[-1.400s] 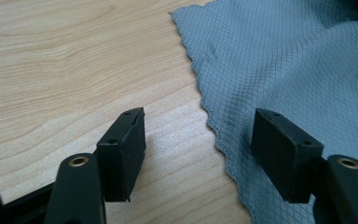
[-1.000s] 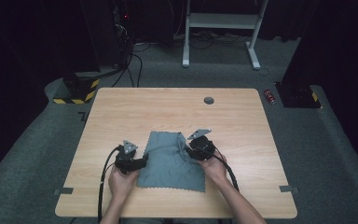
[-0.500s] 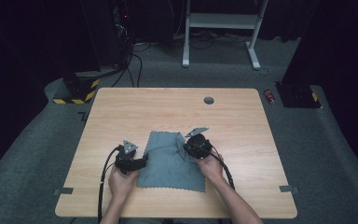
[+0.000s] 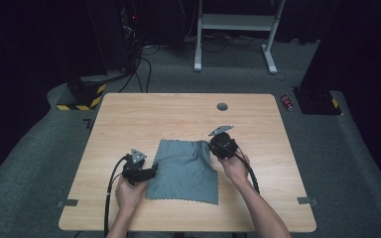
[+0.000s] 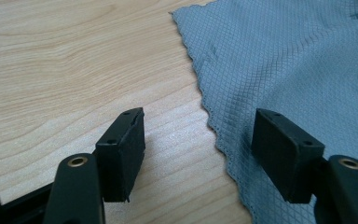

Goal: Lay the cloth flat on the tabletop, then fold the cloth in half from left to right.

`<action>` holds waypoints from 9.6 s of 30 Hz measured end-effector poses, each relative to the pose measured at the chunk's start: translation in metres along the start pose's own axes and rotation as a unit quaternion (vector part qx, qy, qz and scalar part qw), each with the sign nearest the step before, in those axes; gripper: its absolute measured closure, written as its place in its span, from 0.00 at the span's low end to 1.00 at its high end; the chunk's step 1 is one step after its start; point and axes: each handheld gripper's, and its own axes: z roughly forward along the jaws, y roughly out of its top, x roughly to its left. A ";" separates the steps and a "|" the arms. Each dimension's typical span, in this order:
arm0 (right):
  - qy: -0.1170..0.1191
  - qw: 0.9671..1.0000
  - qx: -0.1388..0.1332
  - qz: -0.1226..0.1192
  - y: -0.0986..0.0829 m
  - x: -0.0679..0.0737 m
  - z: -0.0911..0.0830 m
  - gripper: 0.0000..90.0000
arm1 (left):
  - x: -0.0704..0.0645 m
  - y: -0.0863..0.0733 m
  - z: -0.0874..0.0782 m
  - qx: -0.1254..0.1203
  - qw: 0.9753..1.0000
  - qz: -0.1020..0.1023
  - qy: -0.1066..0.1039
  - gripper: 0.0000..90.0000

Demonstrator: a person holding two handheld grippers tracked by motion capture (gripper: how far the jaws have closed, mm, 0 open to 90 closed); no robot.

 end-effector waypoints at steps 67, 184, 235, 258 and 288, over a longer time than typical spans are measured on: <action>0.055 0.998 -0.007 -0.032 -0.077 0.042 -0.011 0.75 | -0.005 0.049 0.038 0.022 1.000 0.007 -0.011 0.62; 0.117 0.991 -0.063 -0.028 -0.082 0.074 -0.022 0.76 | -0.007 0.003 -0.022 0.016 0.996 -0.006 -0.083 0.42; 0.180 0.965 -0.061 -0.180 -0.033 0.211 0.024 0.75 | 0.026 0.077 0.067 0.056 0.998 -0.034 0.004 0.46; 0.160 0.964 -0.063 -0.201 -0.031 0.217 0.020 1.00 | 0.013 0.093 0.079 0.080 0.996 -0.005 -0.031 0.99; 0.208 0.952 -0.128 -0.187 -0.007 0.216 -0.020 1.00 | 0.056 0.106 0.016 0.029 0.997 -0.037 -0.056 0.99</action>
